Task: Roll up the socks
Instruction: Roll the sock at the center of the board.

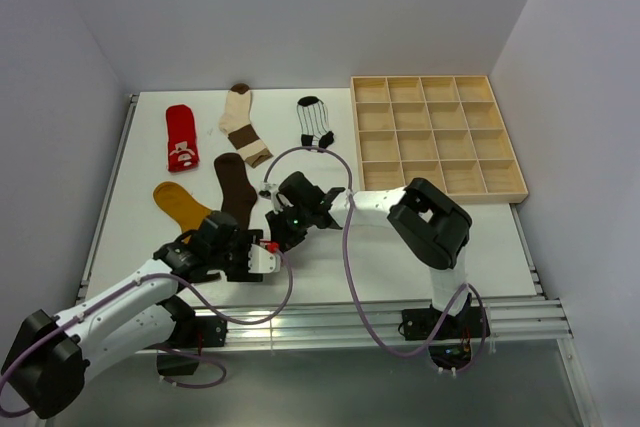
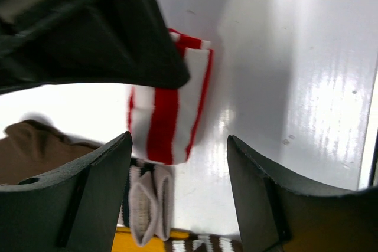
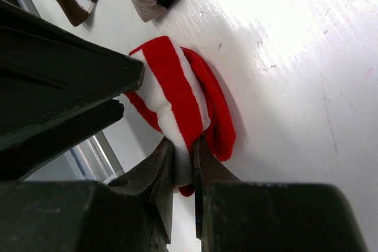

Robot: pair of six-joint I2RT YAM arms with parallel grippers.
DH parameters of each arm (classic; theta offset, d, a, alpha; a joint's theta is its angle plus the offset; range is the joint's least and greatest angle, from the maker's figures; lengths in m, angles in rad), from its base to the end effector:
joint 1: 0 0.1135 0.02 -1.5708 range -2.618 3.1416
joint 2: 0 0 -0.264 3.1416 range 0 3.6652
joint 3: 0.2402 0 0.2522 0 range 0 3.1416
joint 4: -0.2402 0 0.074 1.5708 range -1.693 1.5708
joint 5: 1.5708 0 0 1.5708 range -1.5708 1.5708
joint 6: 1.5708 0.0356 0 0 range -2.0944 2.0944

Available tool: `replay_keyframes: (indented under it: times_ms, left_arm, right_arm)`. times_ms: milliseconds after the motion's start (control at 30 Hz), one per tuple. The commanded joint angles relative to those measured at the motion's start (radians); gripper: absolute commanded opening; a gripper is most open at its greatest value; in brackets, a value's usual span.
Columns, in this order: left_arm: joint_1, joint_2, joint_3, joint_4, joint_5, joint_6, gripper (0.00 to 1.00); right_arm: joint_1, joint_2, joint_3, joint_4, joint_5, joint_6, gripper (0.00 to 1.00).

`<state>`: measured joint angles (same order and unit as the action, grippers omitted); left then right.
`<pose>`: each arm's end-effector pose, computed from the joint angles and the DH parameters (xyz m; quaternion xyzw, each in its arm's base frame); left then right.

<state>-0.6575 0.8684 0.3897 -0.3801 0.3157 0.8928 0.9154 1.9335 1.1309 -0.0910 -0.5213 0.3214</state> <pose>0.1238 -0.1096 0.1738 0.6869 0.6229 -0.1059 0.3591 0.2253 0.3222 0.1441 -0.3486 0.8464 0.3841 0.1206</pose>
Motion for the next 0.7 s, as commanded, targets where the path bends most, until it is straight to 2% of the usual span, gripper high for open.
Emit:
replay_keyframes:
  times_ms: [0, 400, 500, 667]
  left_arm:
    - [-0.013, 0.01, -0.018, 0.043, 0.002, -0.011, 0.7]
    - [-0.03, 0.083, -0.064, 0.251, -0.044, -0.054, 0.67]
    - [-0.033, 0.107, -0.066, 0.262, -0.047, -0.06, 0.64]
    - [-0.034, 0.119, -0.081, 0.283, -0.046, -0.061, 0.51]
  right_arm:
    - [-0.006, 0.088, -0.034, -0.153, 0.121, -0.028, 0.0]
    - [-0.013, 0.107, -0.028, -0.165, 0.101, -0.036, 0.0]
    - [-0.018, 0.107, -0.028, -0.165, 0.098, -0.039, 0.0]
    - [-0.026, 0.102, -0.042, -0.153, 0.084, -0.039, 0.0]
